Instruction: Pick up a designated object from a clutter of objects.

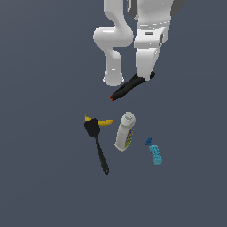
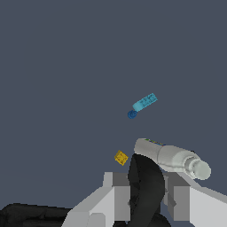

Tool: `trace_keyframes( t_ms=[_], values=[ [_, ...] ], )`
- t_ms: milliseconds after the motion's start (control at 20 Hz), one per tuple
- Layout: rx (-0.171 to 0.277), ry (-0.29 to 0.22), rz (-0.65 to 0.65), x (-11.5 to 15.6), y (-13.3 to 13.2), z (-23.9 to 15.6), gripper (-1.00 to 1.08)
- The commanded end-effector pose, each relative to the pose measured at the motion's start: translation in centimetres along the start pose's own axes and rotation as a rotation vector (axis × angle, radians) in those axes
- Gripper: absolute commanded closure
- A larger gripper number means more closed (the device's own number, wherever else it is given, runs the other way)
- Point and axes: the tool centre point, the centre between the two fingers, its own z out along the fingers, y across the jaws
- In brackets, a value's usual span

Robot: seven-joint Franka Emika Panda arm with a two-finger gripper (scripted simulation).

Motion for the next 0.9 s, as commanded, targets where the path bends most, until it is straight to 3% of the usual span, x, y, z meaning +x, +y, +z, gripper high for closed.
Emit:
trace_keyframes(
  t_ms=[0, 450, 850],
  values=[
    [-0.001, 0.002, 0.000, 2.0, -0.8, -2.0, 1.08],
    [0.001, 0.006, -0.001, 6.4, -2.2, -6.1, 1.08],
    [0.003, 0.006, -0.001, 7.2, -2.4, -6.6, 1.08]
  ],
)
